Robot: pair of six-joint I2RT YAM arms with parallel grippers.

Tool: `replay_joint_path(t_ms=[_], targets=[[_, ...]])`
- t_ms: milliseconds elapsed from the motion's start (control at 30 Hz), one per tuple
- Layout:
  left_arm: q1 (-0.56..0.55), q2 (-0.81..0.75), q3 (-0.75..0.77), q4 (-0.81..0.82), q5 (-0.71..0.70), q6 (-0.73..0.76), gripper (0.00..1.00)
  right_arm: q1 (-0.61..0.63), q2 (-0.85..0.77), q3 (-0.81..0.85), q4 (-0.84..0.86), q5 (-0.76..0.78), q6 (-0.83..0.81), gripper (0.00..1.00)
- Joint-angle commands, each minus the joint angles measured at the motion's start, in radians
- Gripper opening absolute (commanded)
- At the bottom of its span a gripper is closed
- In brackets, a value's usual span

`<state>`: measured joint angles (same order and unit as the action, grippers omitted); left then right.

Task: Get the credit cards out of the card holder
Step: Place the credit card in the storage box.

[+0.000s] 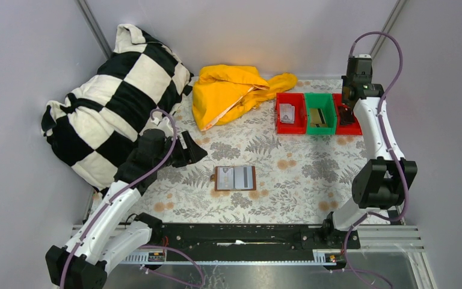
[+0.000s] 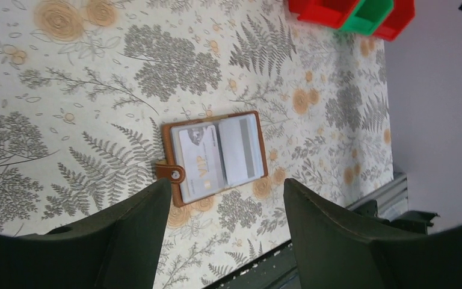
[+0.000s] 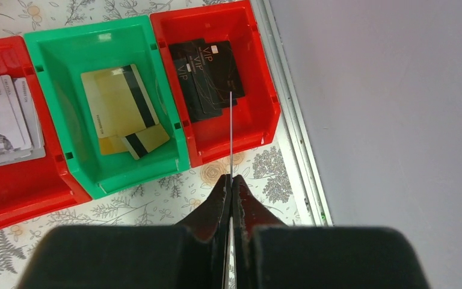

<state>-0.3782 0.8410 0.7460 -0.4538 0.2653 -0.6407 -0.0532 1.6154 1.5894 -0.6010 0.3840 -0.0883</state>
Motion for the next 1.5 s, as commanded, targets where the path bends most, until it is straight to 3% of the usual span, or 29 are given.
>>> replay_joint_path(t_ms=[0,100,333,833,1200,1467], targets=[[0.004,0.016,0.047,-0.016,-0.174,-0.044,0.73,-0.009,0.022,0.005,0.081,0.018,-0.066,0.0],[0.005,0.055,0.1,-0.078,-0.22,-0.047,0.73,-0.013,0.071,0.038,0.068,0.02,-0.084,0.0],[0.005,0.066,0.053,0.019,-0.02,-0.004,0.72,-0.095,0.146,0.099,0.021,-0.118,-0.092,0.0],[0.006,0.168,0.027,0.094,0.127,0.004,0.72,-0.131,0.288,0.187,0.007,-0.053,-0.174,0.0],[0.005,0.201,0.008,0.089,0.098,0.052,0.72,-0.131,0.435,0.274,-0.036,-0.223,-0.174,0.0],[0.007,0.258,0.006,0.135,0.193,0.047,0.73,-0.131,0.529,0.359,-0.059,-0.2,-0.197,0.0]])
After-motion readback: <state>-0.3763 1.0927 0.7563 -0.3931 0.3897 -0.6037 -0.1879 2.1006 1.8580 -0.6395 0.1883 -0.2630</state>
